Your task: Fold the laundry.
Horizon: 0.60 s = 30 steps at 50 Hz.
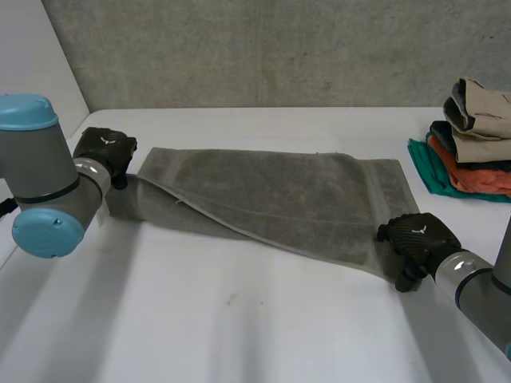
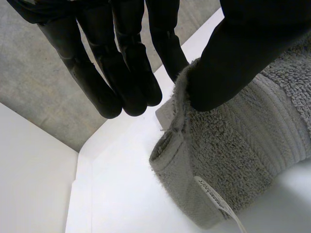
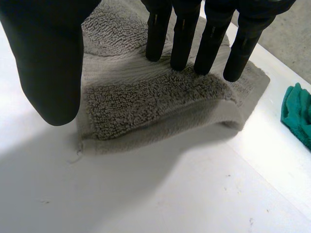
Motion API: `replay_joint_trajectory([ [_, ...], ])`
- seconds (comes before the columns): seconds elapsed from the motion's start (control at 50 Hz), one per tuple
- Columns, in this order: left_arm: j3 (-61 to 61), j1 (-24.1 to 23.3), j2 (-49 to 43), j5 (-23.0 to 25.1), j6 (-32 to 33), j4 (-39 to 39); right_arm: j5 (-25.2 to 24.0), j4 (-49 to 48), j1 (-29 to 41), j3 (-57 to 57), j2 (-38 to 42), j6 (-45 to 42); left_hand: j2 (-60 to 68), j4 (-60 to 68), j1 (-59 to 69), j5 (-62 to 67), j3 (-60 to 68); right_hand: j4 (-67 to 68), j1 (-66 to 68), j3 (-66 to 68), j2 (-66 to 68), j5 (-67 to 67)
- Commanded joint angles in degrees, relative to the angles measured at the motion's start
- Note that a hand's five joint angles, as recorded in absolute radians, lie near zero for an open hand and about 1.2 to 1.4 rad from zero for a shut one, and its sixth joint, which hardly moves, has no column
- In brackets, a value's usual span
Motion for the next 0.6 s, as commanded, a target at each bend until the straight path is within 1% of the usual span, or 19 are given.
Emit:
replay_joint_trajectory([
  [0.02,0.0,0.4,0.1,0.0,0.0,-0.1,-0.5,-0.5,-0.5,-1.2,2.4,-2.4,9.9,10.1,12.0,11.4,9.8,7.8,7.4,7.5,7.7,8.2],
  [0.1,-0.2,0.4,0.1,0.1,0.0,-0.1,-1.0,-1.9,-0.6,-1.6,3.1,-2.9,9.7,10.0,11.8,11.2,9.6,13.5,13.1,13.2,13.4,13.9],
  [0.24,-0.7,0.3,0.2,0.1,0.0,-0.1,-1.1,-7.1,-0.6,-1.9,4.0,-3.2,9.7,10.0,11.8,11.2,9.6,26.5,26.1,26.2,26.4,26.8],
  [0.28,-0.9,0.4,0.2,0.1,0.0,-0.1,-1.3,-8.8,-0.6,-2.4,4.5,-3.3,9.7,10.0,11.8,11.2,9.6,28.3,27.9,28.0,28.2,28.7],
  [0.4,-1.8,0.6,0.4,0.1,0.0,-0.1,-1.3,-9.5,-0.6,-4.4,6.5,-4.2,9.7,10.0,11.8,11.2,9.6,30.9,30.4,30.5,30.8,31.2],
  [0.48,-2.4,1.1,0.1,0.3,0.0,0.0,-1.4,-9.1,-1.1,-6.2,7.4,-4.9,9.7,10.0,11.8,11.2,9.6,46.7,46.2,46.3,46.6,47.0],
  [0.5,-2.3,1.1,-0.4,0.4,0.2,0.2,-1.4,-9.0,-1.1,-7.2,7.6,-4.7,9.7,10.0,11.8,11.2,9.6,54.2,53.8,53.9,54.1,54.5],
  [0.56,-1.7,1.3,-1.4,0.4,0.2,0.4,-1.4,-8.9,-1.0,-9.3,7.6,-4.2,9.7,10.0,11.8,11.2,9.6,54.3,53.8,53.9,54.2,54.6],
  [0.6,-0.5,1.5,-2.3,0.7,0.3,0.5,-1.3,-8.8,-0.8,-12.7,7.6,-2.9,10.0,10.3,12.1,11.6,10.0,54.3,53.8,53.9,54.2,54.6],
])
